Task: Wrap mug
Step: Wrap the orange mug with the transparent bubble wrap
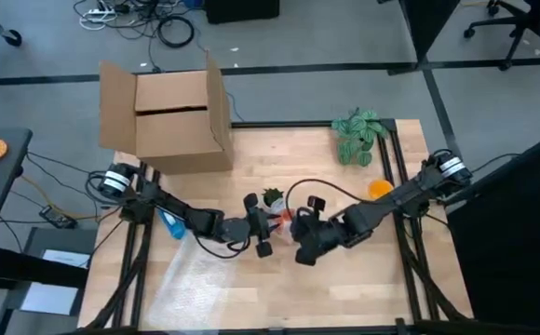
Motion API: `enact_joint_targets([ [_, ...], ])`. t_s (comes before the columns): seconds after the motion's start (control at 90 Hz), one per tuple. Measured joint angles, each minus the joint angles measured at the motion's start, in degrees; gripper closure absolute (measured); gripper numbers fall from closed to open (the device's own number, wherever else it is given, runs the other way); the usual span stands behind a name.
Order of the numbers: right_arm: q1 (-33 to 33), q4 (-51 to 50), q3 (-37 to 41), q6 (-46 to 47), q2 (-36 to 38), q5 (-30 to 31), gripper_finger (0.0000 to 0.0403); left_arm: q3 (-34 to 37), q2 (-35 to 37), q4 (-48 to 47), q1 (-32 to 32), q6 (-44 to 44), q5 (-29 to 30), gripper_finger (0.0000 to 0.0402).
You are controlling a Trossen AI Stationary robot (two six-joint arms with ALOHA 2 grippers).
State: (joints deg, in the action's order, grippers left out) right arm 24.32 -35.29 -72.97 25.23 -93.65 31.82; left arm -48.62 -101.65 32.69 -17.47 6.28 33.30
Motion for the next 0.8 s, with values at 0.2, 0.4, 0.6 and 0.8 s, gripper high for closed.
enact_joint_targets([
  [0.2, -3.38, 3.70, 2.08, -2.69, 0.00, -3.90, 0.0403, 0.00, 0.00, 0.42, 0.00, -0.02, -0.02, 0.0318],
  [0.4, -5.23, 9.41, 7.26, -2.98, 0.03, -8.75, 0.0403, 0.02, 0.00, 1.40, -0.05, -0.27, -0.07, 0.0318],
  [0.6, -5.66, 10.83, 10.10, -2.40, 0.07, -12.07, 0.0403, -0.29, 1.63, 1.90, -1.01, -3.54, -0.18, 0.0318],
  [0.8, -5.66, 10.84, 10.12, -2.40, 0.07, -13.48, 0.0403, -1.97, 6.81, -4.40, -2.19, -8.57, 2.76, 0.0318],
])
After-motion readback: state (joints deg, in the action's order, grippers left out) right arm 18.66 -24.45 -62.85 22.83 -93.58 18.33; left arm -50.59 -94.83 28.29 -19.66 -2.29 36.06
